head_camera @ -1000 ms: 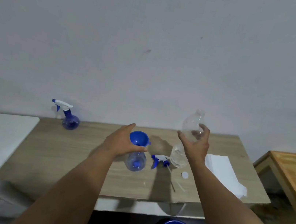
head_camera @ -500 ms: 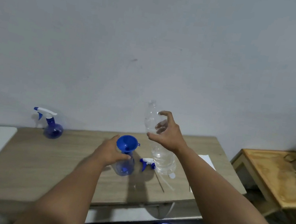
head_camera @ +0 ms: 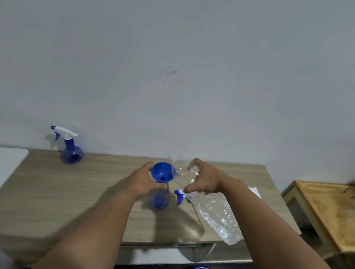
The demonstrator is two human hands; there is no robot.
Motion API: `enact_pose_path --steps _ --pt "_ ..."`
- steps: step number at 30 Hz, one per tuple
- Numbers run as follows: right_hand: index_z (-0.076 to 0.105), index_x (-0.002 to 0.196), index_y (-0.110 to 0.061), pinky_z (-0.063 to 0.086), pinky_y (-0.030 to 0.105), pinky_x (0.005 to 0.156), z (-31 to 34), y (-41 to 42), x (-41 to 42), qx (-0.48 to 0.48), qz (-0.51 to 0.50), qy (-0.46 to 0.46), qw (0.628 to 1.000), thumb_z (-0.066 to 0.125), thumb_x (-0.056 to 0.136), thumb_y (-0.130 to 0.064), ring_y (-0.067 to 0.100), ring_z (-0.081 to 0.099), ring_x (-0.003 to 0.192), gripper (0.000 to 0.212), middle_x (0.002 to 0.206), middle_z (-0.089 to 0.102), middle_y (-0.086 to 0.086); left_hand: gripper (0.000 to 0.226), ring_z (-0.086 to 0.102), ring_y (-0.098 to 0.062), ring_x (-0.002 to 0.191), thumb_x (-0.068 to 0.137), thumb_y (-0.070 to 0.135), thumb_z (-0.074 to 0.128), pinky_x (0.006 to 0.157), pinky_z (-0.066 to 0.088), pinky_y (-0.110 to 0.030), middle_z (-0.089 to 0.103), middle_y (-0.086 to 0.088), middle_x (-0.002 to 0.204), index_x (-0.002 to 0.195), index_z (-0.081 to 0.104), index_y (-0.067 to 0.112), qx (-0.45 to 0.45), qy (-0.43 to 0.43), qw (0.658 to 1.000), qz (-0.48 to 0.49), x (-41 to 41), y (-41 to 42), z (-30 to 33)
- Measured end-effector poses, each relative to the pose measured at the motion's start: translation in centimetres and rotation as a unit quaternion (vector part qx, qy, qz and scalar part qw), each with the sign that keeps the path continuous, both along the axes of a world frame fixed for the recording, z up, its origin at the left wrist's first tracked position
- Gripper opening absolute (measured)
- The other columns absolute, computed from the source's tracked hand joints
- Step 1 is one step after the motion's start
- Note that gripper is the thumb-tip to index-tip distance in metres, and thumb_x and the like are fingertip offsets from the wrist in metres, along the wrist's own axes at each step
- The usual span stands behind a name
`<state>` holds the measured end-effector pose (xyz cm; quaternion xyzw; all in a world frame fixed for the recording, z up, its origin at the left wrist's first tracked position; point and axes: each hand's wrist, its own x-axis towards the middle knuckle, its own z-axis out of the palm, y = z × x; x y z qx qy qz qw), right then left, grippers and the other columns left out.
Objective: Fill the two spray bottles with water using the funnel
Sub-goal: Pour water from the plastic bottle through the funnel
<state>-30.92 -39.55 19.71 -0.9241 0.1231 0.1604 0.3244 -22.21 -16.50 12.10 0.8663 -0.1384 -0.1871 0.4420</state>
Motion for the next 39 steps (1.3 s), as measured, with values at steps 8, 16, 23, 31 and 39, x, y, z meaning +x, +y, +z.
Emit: enact_pose_path --steps 8,16,23,31,39 --pt "0.045 0.125 -0.028 0.056 0.028 0.051 -0.2 0.6 -0.3 -0.022 -0.01 0.074 0.997 0.088 0.071 -0.031 0.019 0.064 0.059 0.069 0.077 0.067 0.003 0.066 0.067 -0.006 0.096 0.05 0.043 0.093 0.092 0.056 -0.038 0.071 0.018 0.103 0.108 0.062 0.039 -0.039 -0.003 0.999 -0.02 0.7 -0.6 -0.4" --pt "0.046 0.127 -0.025 0.059 0.032 0.055 -0.5 1.0 0.3 -0.036 0.001 0.101 0.994 0.089 0.07 -0.031 0.019 0.066 0.061 0.072 0.082 0.068 0.005 0.071 0.069 -0.006 0.093 0.046 0.05 0.092 0.09 0.058 -0.039 0.072 0.019 0.1 0.109 0.06 0.042 -0.043 -0.014 0.999 -0.025 0.9 -0.5 -0.4" --pt "0.047 0.129 -0.021 0.061 0.032 0.055 0.3 1.4 0.9 -0.051 0.011 0.122 0.991 0.091 0.07 -0.031 0.021 0.071 0.068 0.074 0.089 0.07 0.007 0.073 0.069 -0.006 0.092 0.047 0.052 0.09 0.088 0.058 -0.039 0.071 0.021 0.099 0.112 0.06 0.041 -0.027 -0.03 0.999 -0.025 1.0 -0.2 -0.2" --pt "0.048 0.136 -0.014 0.067 0.051 0.075 1.4 2.1 1.1 -0.07 0.022 0.135 0.988 0.092 0.07 -0.03 0.021 0.07 0.076 0.08 0.098 0.059 -0.005 0.072 0.069 -0.006 0.092 0.047 0.054 0.089 0.087 0.058 -0.04 0.071 0.021 0.099 0.111 0.058 0.043 -0.023 -0.033 0.999 -0.027 1.2 -0.1 -0.3" --pt "0.047 0.142 -0.012 0.063 0.038 0.061 2.5 2.7 0.6 -0.081 0.02 0.149 0.985 0.09 0.077 -0.028 0.009 0.063 0.074 0.08 0.093 0.05 -0.016 0.082 0.068 -0.006 0.096 0.046 0.058 0.087 0.088 0.058 -0.039 0.069 0.023 0.105 0.12 0.054 0.048 -0.008 -0.031 0.999 -0.02 1.1 -0.1 -0.3"
